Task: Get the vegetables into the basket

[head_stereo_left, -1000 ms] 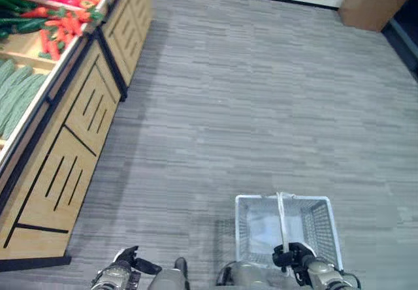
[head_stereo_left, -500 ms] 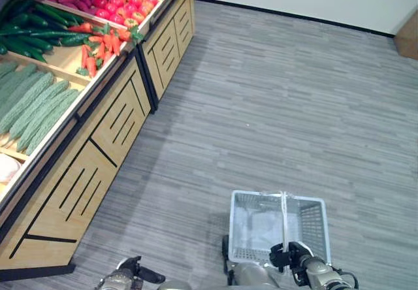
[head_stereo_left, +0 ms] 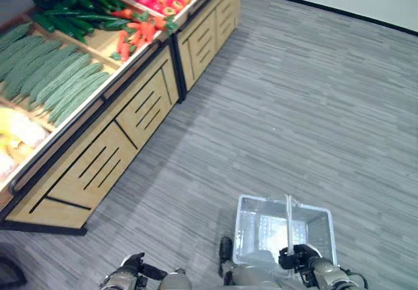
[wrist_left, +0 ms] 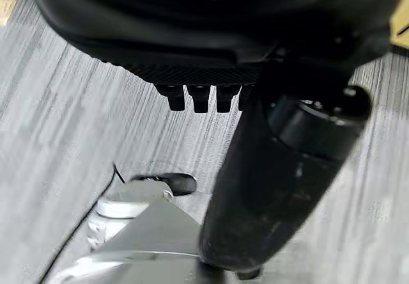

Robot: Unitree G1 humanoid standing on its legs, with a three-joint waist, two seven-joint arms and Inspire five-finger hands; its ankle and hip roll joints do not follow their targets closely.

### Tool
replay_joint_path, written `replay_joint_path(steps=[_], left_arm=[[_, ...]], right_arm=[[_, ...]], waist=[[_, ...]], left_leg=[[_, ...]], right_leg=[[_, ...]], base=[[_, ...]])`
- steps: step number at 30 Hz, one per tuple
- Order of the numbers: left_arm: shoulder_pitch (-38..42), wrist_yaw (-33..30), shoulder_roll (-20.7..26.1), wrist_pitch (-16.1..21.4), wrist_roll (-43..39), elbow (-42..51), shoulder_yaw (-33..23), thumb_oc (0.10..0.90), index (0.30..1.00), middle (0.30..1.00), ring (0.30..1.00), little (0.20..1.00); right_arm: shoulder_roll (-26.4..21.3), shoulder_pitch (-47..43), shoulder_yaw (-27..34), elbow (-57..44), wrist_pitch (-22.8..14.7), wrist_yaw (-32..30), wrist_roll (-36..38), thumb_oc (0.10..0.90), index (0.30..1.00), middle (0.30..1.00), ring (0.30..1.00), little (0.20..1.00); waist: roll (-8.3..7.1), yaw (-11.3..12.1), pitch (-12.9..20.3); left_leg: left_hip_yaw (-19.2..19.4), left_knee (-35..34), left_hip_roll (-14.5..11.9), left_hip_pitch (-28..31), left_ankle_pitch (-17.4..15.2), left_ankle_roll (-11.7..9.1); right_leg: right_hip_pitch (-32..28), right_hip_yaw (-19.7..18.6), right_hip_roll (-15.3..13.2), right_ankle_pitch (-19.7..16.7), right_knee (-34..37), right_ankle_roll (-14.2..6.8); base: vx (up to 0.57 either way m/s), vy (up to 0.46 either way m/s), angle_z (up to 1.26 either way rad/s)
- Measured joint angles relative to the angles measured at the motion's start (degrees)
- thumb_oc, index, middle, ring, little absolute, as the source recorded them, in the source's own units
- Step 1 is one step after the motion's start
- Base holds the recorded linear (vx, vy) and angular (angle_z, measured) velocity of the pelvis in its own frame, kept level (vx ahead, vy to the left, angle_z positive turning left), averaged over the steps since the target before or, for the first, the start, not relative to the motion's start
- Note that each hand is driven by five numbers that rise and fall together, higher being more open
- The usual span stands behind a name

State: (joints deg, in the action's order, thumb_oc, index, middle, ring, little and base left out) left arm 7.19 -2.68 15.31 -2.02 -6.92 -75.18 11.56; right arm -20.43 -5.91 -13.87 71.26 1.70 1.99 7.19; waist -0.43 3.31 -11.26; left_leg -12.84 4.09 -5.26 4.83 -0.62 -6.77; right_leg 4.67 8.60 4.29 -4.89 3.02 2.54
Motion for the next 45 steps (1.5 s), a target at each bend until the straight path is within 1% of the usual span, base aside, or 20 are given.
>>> replay_joint_path(steps=[3, 4, 6, 8, 9, 13, 17, 19, 20, 21, 24, 32, 33, 35, 36, 37, 39, 40, 42, 45], left_arm=[[0.0, -0.1, 0.1, -0.2, -0.5, 0.0, -0.5, 0.9, 1.0, 1.0, 1.0, 1.0], [0.5, -0.1, 0.2, 0.0, -0.8, 0.0, -0.5, 0.9, 1.0, 1.0, 1.0, 1.0], [1.0, -0.1, 0.2, 0.0, -1.0, 0.3, -0.5, 0.9, 1.0, 1.0, 1.0, 1.0], [1.5, -0.3, 1.1, -0.1, -1.0, 1.1, -0.4, 0.9, 1.0, 1.0, 1.0, 1.0], [1.9, -0.8, 2.3, -0.3, -0.7, 1.1, 0.2, 0.9, 1.0, 1.0, 1.0, 1.0], [2.2, -0.4, 1.4, -0.3, -0.9, 2.6, 1.5, 0.9, 1.0, 1.0, 1.0, 1.0], [0.1, 0.4, 0.7, -0.2, -0.9, 2.4, -0.3, 0.9, 1.0, 1.0, 1.0, 1.0], [-0.1, 0.6, -0.1, -0.5, -0.1, 1.4, 0.0, 0.9, 1.0, 1.0, 1.0, 1.0], [-0.1, 0.6, -0.5, -0.5, 0.2, 1.1, 0.2, 0.9, 1.0, 1.0, 1.0, 1.0], [-0.4, 0.6, -0.5, -0.6, 0.2, 1.1, 0.1, 0.9, 1.0, 1.0, 1.0, 1.0], [-1.1, 0.5, 0.4, -0.8, 0.4, 0.9, 0.1, 0.9, 1.0, 1.0, 1.0, 1.0], [-1.4, 0.3, 3.6, -0.9, 0.4, 1.0, 0.2, 0.9, 1.0, 1.0, 1.0, 1.0], [-1.8, 0.3, 3.8, -1.0, 0.7, 0.9, 0.0, 0.9, 1.0, 1.0, 1.0, 1.0], [-1.7, 0.4, 4.0, -0.9, 1.2, 1.0, 0.0, 0.9, 1.0, 1.0, 1.0, 1.0], [-2.1, 0.5, 3.9, -0.9, 1.2, 1.1, 0.2, 0.9, 1.0, 1.0, 1.0, 1.0], [-2.1, 0.7, 3.1, -0.7, 1.2, 1.2, 0.2, 0.9, 1.0, 1.0, 1.0, 1.0], [-2.0, 1.0, 2.7, -1.0, 1.2, 0.8, 1.2, 0.9, 1.0, 1.0, 1.0, 1.0], [-2.1, 1.0, 2.9, -1.0, 1.2, 1.2, 2.2, 0.9, 1.0, 1.0, 1.0, 1.0], [-1.9, 0.8, 3.7, -1.1, 1.2, 1.2, 2.5, 0.9, 1.0, 1.0, 1.0, 1.0], [-1.8, 0.5, 3.8, -1.3, 1.2, 1.1, 2.3, 0.9, 1.0, 1.0, 1.0, 1.0]], right_arm=[[-0.1, -0.2, -0.3, -0.1, 0.1, 0.0, 0.0, 0.4, 0.3, 0.3, 0.3, 0.3], [-0.1, 0.0, -0.5, -0.4, 0.0, 0.0, 0.0, 0.4, 0.3, 0.3, 0.3, 0.3], [-0.2, 0.3, -1.3, -0.3, 0.1, -0.1, 0.0, 0.4, 0.3, 0.3, 0.3, 0.3], [-0.7, 1.4, -1.9, -1.0, -0.5, -0.4, 0.0, 0.4, 0.3, 0.3, 0.3, 0.3], [-0.9, 1.8, -1.6, -1.3, -0.7, -0.5, 0.0, 0.4, 0.3, 0.3, 0.3, 0.3], [-0.8, 2.2, 0.0, -0.5, -0.9, -0.8, 0.0, 0.4, 0.3, 0.3, 0.3, 0.3], [-0.6, 1.9, 0.5, 0.3, -0.8, -0.7, -0.7, 0.4, 0.3, 0.3, 0.3, 0.3], [-0.8, 2.5, 0.7, 0.4, -0.7, -0.7, -0.7, 0.4, 0.3, 0.3, 0.3, 0.3], [-0.8, 2.7, 1.1, 0.4, -0.5, -0.7, -0.7, 0.4, 0.3, 0.3, 0.3, 0.3], [-0.6, 3.1, 1.4, 0.2, -0.5, -0.7, -0.7, 0.4, 0.3, 0.3, 0.3, 0.3], [-0.4, 3.9, 0.9, 0.1, -0.4, -0.6, -0.7, 0.4, 0.3, 0.3, 0.3, 0.3], [0.3, 1.8, -2.8, 0.0, 0.1, 0.6, -5.3, 0.4, 0.3, 0.3, 0.3, 0.3], [0.7, 1.5, -2.8, 0.0, 0.1, 0.9, -5.9, 0.4, 0.3, 0.3, 0.3, 0.3], [1.7, 0.9, -2.6, 0.3, 0.4, 0.3, -6.3, 0.4, 0.3, 0.3, 0.3, 0.3], [1.6, 1.4, -2.7, 0.2, 0.4, 0.6, -6.4, 0.4, 0.3, 0.3, 0.3, 0.3], [0.8, 0.9, -3.0, 0.2, 0.1, 1.3, -6.3, 0.4, 0.3, 0.3, 0.3, 0.3], [0.9, 0.4, -3.0, -0.8, 0.0, 0.4, -6.2, 0.4, 0.3, 0.3, 0.3, 0.3], [0.7, 0.4, -3.1, -0.9, -0.1, 0.4, -6.3, 0.4, 0.3, 0.3, 0.3, 0.3], [1.2, -0.4, -4.6, -1.3, -0.6, 0.9, -6.3, 0.4, 0.3, 0.3, 0.3, 0.3], [2.4, -0.8, -4.6, -2.5, -1.1, 1.4, -6.2, 0.4, 0.3, 0.3, 0.3, 0.3]], waist=[[-0.29, 0.5, -0.2], [-1.06, 0.3, -0.8], [-2.18, 0.4, -1.7], [-2.58, -1.6, -2.0], [-2.3, -3.7, -2.0], [-1.93, -5.6, -2.0], [-1.45, -3.7, -1.5], [-0.25, -4.0, -0.6], [0.25, -4.0, -0.2], [0.3, -3.7, 0.0], [0.25, -2.8, 2.5], [-1.83, 1.0, 3.9], [-2.57, 2.0, 4.2], [-4.06, 1.9, 3.5], [-4.65, 2.0, 4.1], [-3.49, 2.6, 3.9], [-4.09, 1.6, 3.2], [-3.78, 1.5, 2.8], [-3.93, 2.2, 2.3], [-2.67, 2.1, 1.2]], left_leg=[[-0.9, 1.1, 0.0, -1.2, 1.0, -1.3], [-0.8, 5.1, 1.1, -4.0, 1.1, -2.0], [0.8, 8.6, 2.1, -6.3, 1.7, -1.3], [12.8, 6.7, 0.3, -7.7, 1.6, -0.4], [19.2, 1.2, -0.4, -7.8, 2.0, 0.3], [33.4, -9.1, -1.4, -8.3, 3.1, 0.7], [32.1, -8.8, -2.0, -4.3, 3.6, 2.5], [31.7, -8.9, -2.1, -3.2, 2.7, 3.9], [31.6, -8.5, -2.1, -3.1, 4.2, 4.9], [31.6, -8.0, -1.3, -2.7, 3.4, 4.4], [32.4, -7.6, 1.8, -2.4, 1.5, 6.3], [29.6, -7.3, 4.8, -1.8, 0.5, 8.5], [28.7, -6.3, 5.4, -1.8, -0.3, 9.5], [27.7, 1.0, 5.8, -4.8, -2.6, 11.0], [27.2, -0.4, 6.4, -5.2, -3.3, 11.8], [26.2, -3.4, 6.0, -4.5, -2.0, 12.2], [22.6, -4.1, 8.3, -3.3, -2.0, 13.9], [21.7, -5.6, 8.6, -1.7, 0.0, 13.8], [20.6, -5.9, 8.4, -1.6, 0.1, 14.0], [18.4, -5.9, 8.1, -0.6, 0.1, 14.1]], right_leg=[[-0.6, 1.9, -0.2, 0.1, 0.9, 0.1], [-0.8, 4.2, -1.3, 0.2, 1.2, 0.4], [-1.4, 6.5, -2.4, 0.5, 1.5, 0.9], [-2.4, 13.9, -4.3, 1.2, 2.2, 1.7], [-2.6, 16.0, -4.7, 2.2, 2.0, 2.2], [-2.5, 22.7, -5.3, 3.0, 2.2, 0.3], [-3.7, 21.2, -4.4, 3.1, 1.5, 0.4], [-3.7, 21.2, -4.4, 3.2, 0.4, 0.2], [-3.4, 20.6, -4.7, 3.4, -1.2, -0.6], [-2.6, 19.7, -6.2, 4.4, -4.1, -2.1], [1.6, 16.0, -11.0, 7.4, -13.7, -4.5], [2.4, 13.5, -14.4, 8.2, -17.8, -6.5], [1.8, 13.7, -14.9, 7.9, -19.0, -7.9], [1.0, 13.9, -17.3, 7.6, -21.3, -7.3], [1.1, 13.7, -17.8, 7.6, -22.0, -7.4], [1.8, 13.2, -17.6, 8.0, -26.1, -7.9], [5.0, 8.0, -20.6, 7.7, -36.3, -7.9], [6.2, 5.7, -20.5, 9.8, -36.6, -8.6], [6.7, 4.3, -17.9, 9.9, -31.2, -8.6], [5.4, 3.0, -13.2, 9.1, -18.7, -8.7]], base=[[0.04, -0.085, 0.48], [-0.03, -0.031, 0.75], [-0.01, -0.012, 0.76], [-0.01, 0.033, 1.24], [0.01, 0.125, 1.47], [0.08, 0.186, 1.09], [0.24, 0.363, -0.11], [0.25, 0.384, -0.11], [0.17, 0.301, -0.11], [0.23, 0.405, -0.17], [0.17, 0.339, -0.03], [0.12, 0.322, 0.21], [0.08, 0.319, 0.31], [0.05, 0.203, 0.44], [0.08, 0.265, 0.44], [0.09, 0.293, 0.35], [0.04, 0.23, 0.79], [-0.02, 0.098, 0.85], [-0.02, 0.039, 0.4], [-0.02, -0.016, 0.45]])
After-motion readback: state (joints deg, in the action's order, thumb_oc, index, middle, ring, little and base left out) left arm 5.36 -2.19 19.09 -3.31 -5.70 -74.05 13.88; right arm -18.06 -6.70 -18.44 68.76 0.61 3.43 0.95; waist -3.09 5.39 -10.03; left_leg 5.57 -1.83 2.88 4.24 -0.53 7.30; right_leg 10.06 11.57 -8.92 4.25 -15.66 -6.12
